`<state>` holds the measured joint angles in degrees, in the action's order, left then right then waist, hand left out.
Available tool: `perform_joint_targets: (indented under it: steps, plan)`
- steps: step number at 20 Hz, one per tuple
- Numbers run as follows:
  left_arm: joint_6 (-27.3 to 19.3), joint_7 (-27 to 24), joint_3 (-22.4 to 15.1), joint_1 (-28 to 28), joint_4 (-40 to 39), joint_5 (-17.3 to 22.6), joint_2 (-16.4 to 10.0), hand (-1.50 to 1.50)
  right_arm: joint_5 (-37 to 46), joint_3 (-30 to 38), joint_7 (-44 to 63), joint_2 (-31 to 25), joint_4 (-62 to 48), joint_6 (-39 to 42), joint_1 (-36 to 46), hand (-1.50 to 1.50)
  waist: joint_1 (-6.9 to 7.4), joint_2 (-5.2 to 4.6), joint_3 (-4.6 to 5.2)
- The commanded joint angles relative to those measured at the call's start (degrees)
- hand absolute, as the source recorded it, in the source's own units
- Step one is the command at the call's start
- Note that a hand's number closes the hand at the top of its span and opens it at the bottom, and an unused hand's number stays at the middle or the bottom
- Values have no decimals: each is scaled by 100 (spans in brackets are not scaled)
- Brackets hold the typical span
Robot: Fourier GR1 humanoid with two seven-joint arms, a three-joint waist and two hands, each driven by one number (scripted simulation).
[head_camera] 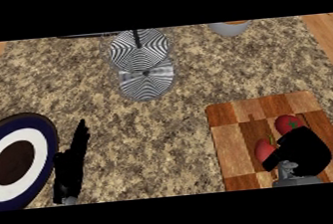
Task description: Pick the bell pepper from the cutting board and place it in the tiered basket
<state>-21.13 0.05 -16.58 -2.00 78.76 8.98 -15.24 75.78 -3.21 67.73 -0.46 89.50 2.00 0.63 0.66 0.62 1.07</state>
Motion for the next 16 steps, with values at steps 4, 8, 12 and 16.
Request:
perform_joint_targets:
  steps: [4,8,12,16]
  plan:
    - [248,38,-253,234,-3,-78,39,0,-619,-1738,-2635,-249,-430,1320,808,150,710,-199,-120]
    - [14,-52,-141,68,-66,-141,76,0,-1473,-1448,-4036,-586,-569,1624,1576,150,346,-130,-120]
    - [-10,-148,-70,-150,-65,-72,157,0,-2332,-625,-4795,-650,-482,1565,2089,150,70,-83,-113]
    - [99,-112,126,-66,-150,-41,-23,0,-2890,-116,-4198,-303,547,1943,2462,150,-70,-41,-106]
